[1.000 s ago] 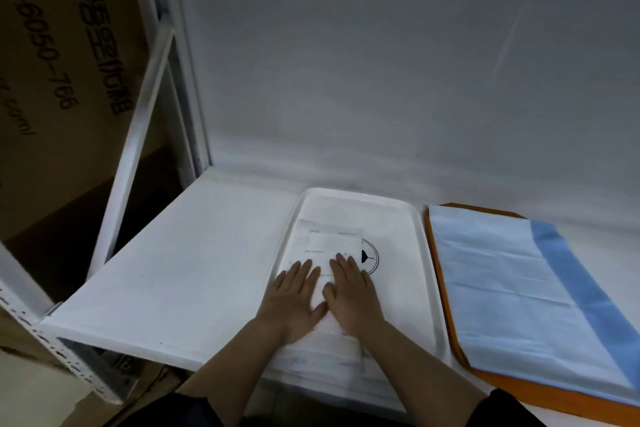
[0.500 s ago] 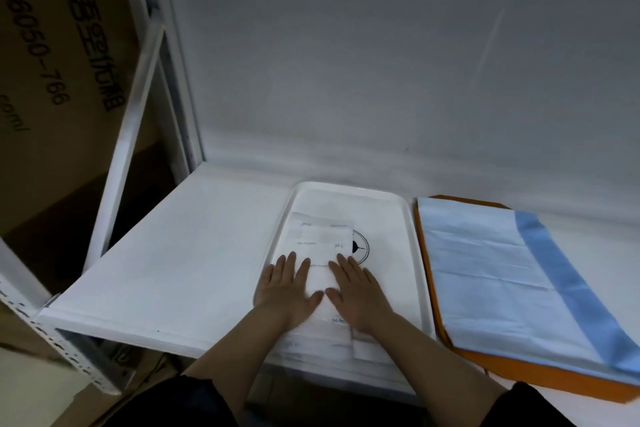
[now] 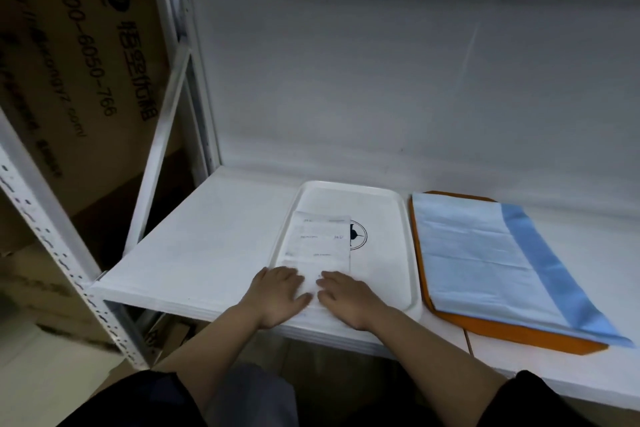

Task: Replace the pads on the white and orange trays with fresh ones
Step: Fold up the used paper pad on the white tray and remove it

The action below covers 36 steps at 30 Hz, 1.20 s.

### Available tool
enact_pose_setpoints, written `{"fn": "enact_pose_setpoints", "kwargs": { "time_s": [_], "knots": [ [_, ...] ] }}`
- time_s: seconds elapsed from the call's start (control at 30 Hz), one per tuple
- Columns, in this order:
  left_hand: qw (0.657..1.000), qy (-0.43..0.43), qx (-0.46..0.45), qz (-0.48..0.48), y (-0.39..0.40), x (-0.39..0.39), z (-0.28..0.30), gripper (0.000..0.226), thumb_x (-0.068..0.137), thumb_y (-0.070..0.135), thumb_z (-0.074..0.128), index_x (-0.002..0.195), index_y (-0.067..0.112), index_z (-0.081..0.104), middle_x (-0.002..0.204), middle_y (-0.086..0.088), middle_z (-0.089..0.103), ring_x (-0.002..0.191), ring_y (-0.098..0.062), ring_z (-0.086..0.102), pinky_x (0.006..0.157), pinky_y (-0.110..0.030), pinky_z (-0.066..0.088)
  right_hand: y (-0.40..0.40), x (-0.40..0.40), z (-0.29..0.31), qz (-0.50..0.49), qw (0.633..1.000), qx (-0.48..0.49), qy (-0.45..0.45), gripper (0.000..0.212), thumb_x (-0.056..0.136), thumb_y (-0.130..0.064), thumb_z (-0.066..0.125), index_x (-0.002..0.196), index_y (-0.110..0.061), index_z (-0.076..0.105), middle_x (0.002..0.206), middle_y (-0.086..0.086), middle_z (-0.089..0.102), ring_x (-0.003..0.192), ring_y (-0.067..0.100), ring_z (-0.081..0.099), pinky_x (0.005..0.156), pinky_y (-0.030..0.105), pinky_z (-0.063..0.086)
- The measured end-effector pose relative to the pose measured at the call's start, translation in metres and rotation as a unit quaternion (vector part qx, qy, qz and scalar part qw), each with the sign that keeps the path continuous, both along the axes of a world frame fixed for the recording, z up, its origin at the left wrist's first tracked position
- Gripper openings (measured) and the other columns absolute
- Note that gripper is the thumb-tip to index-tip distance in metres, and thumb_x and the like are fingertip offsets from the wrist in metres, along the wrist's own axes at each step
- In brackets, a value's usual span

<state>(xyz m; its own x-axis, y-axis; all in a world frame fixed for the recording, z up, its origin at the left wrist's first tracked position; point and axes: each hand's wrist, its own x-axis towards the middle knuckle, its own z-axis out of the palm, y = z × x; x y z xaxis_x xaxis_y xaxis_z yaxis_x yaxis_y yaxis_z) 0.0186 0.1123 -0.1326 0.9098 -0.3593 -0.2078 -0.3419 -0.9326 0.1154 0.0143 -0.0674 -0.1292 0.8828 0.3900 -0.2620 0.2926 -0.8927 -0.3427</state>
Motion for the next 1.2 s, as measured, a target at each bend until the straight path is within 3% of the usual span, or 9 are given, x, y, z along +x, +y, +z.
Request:
{"fn": "enact_pose_setpoints", "kwargs": {
  "time_s": [0.2,0.27,0.43,0.53,0.6,0.7,0.97,1.1,1.2],
  "knots": [
    [0.997,-0.004,0.005,-0.081,0.02,-0.02,-0.004,0.101,0.062,0.08,0.024,0.149,0.029,0.021,0.157,0.003,0.019,0.144,-0.014,0.017,0.118,-0.031,0.01,-0.002,-0.019,-0.001,0.037,0.999,-0.005,0.038,0.081,0.088,-0.065,0.044,0.152,-0.024,0.015,0.16,-0.003,0.012,0.145,0.015,0.013,0.117,0.034,0.015],
    [0.994,-0.028,0.032,-0.103,0.023,-0.02,-0.009,0.103,0.061,0.078,0.023,0.15,0.028,0.017,0.157,0.001,0.019,0.144,-0.016,0.019,0.116,-0.03,0.012,-0.005,-0.024,0.0,0.057,0.997,-0.041,0.014,0.083,0.088,-0.056,0.052,0.152,-0.021,0.013,0.159,0.001,0.013,0.144,0.019,0.018,0.116,0.036,0.021],
    [0.997,-0.052,0.006,-0.065,0.016,-0.02,-0.01,0.098,0.064,0.072,0.004,0.148,0.026,0.026,0.154,0.001,0.03,0.139,-0.016,0.031,0.112,-0.023,0.022,-0.014,-0.028,-0.003,0.052,0.994,-0.072,-0.069,0.048,0.097,-0.02,0.041,0.144,-0.014,0.033,0.143,0.01,0.043,0.124,0.029,0.046,0.101,0.04,0.039],
    [0.998,-0.035,-0.01,-0.045,0.007,-0.019,-0.005,0.08,0.079,0.067,0.015,0.147,0.028,0.029,0.153,0.004,0.031,0.137,-0.015,0.034,0.109,-0.023,0.027,-0.024,-0.025,-0.001,0.041,0.991,-0.083,-0.095,0.043,0.098,-0.012,0.035,0.14,-0.016,0.041,0.131,0.011,0.054,0.113,0.031,0.054,0.096,0.04,0.043],
    [0.999,-0.02,-0.028,-0.037,0.0,-0.017,0.0,0.054,0.095,0.048,0.034,0.146,0.029,0.03,0.152,0.005,0.032,0.136,-0.015,0.035,0.108,-0.025,0.031,-0.033,-0.022,0.002,0.04,0.988,-0.086,-0.118,0.043,0.098,-0.011,0.034,0.14,-0.017,0.041,0.127,0.012,0.057,0.11,0.031,0.055,0.093,0.038,0.044],
    [0.998,-0.017,-0.055,-0.036,-0.014,-0.014,0.005,0.045,0.099,0.031,0.039,0.143,0.028,0.037,0.147,0.005,0.041,0.132,-0.015,0.04,0.105,-0.025,0.033,-0.049,-0.02,0.005,0.035,0.987,-0.079,-0.134,0.042,0.099,-0.012,0.033,0.139,-0.019,0.041,0.125,0.011,0.058,0.107,0.029,0.057,0.091,0.036,0.045],
    [0.989,-0.045,-0.143,0.017,-0.051,-0.005,0.014,0.025,0.098,0.032,0.04,0.107,0.024,0.061,0.105,0.005,0.066,0.097,-0.019,0.059,0.073,-0.027,0.04,-0.095,-0.021,0.018,-0.059,0.983,0.025,-0.172,0.032,0.099,-0.022,0.038,0.126,-0.025,0.056,0.114,0.002,0.065,0.098,0.022,0.06,0.067,0.027,0.036],
    [0.955,-0.034,-0.285,0.075,-0.06,0.0,0.018,0.024,0.093,0.033,0.049,0.078,0.015,0.057,0.071,0.006,0.058,0.068,-0.013,0.054,0.061,-0.026,0.037,-0.11,-0.023,0.026,-0.08,0.976,0.042,-0.199,0.026,0.101,-0.031,0.036,0.112,-0.02,0.056,0.101,0.007,0.067,0.089,0.026,0.06,0.063,0.029,0.034],
    [0.911,-0.006,-0.396,0.116,-0.06,0.004,0.022,0.021,0.084,0.041,0.058,0.088,0.021,0.066,0.08,0.012,0.066,0.074,-0.004,0.059,0.069,-0.025,0.044,-0.113,-0.024,0.03,-0.081,0.971,0.057,-0.217,0.027,0.103,-0.032,0.032,0.111,-0.017,0.053,0.092,0.008,0.064,0.082,0.027,0.059,0.061,0.031,0.033]
  ]
}}
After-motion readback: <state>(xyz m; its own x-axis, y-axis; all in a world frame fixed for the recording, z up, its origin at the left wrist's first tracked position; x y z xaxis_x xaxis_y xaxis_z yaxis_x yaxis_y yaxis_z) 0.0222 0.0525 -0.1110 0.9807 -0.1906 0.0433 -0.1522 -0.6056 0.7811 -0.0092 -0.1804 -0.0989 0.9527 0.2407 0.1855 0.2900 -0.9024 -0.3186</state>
